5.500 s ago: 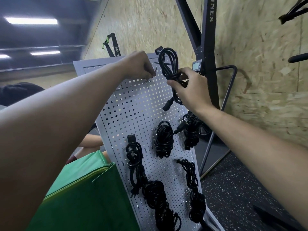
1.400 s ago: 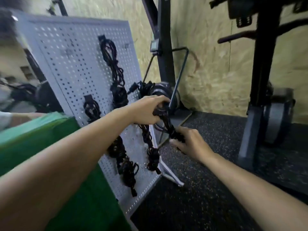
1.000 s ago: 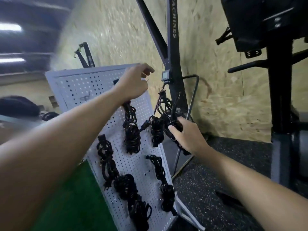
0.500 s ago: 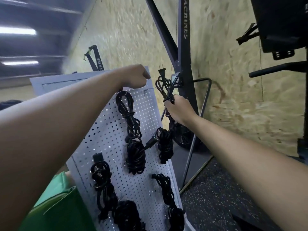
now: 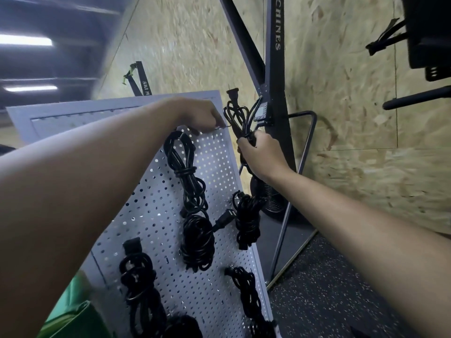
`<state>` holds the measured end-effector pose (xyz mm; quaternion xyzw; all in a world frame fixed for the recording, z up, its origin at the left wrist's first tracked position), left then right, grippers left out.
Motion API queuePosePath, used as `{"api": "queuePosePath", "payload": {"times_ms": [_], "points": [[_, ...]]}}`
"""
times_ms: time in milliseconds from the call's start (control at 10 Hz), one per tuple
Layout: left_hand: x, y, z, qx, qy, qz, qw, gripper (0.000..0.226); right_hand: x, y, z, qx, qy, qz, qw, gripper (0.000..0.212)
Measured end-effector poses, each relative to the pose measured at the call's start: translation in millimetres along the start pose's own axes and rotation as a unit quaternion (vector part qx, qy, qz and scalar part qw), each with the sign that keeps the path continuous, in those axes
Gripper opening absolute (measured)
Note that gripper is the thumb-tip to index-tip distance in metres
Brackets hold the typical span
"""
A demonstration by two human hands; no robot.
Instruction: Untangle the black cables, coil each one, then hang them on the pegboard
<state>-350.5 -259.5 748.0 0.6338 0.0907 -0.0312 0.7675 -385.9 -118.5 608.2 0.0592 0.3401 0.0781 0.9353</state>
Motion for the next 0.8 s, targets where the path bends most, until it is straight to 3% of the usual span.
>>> {"api": "queuePosePath", "payload": {"times_ms": [200,400,600,800], "points": [[2,-2,1,0.006,-0.007,-0.012,1.0,0.045,7,-12,-5,-0.032,-0.024,0.008,0.999,0.025],[4,-3,3,0.03,-0.007,-0.002,1.0,0.028,10,-22,-15,0.013,-0.038,0.062,0.997,0.034],[2,-6,7,0.038,0.0,-0.013,0.999,0.027,2,-27,-14,0.05,-0.072,0.127,0.988,0.028],[-2,-6,15,-0.02,0.002,-0.007,1.0,0.005,9,-34,-20,0.098,-0.089,0.147,0.98,0.051]]}}
Point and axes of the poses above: each hand's wrist, its own x-axis away from the middle knuckle, its own y-axis out of the back of the hand, z = x × y, the point moved 1 cm from there along -x, towards the middle knuckle, and after that the axes turned 3 degrees about -x, right-handed, at the moved point
